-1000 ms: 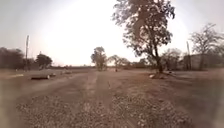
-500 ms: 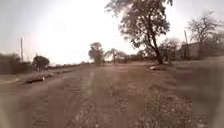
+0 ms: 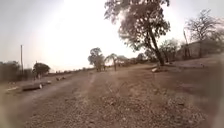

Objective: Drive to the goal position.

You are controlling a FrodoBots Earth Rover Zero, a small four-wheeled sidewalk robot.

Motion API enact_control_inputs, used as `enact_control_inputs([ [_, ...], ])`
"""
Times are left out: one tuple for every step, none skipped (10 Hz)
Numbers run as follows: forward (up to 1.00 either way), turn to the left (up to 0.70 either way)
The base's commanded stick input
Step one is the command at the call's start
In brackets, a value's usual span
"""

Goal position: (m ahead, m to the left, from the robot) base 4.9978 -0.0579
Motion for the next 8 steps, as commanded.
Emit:
enact_control_inputs([
  [0.70, 0.00],
  [0.70, 0.00],
  [0.70, 0.00],
  [0.70, 0.00],
  [0.70, 0.00],
  [0.70, 0.00],
  [0.70, 0.00],
  [0.70, 0.00],
])
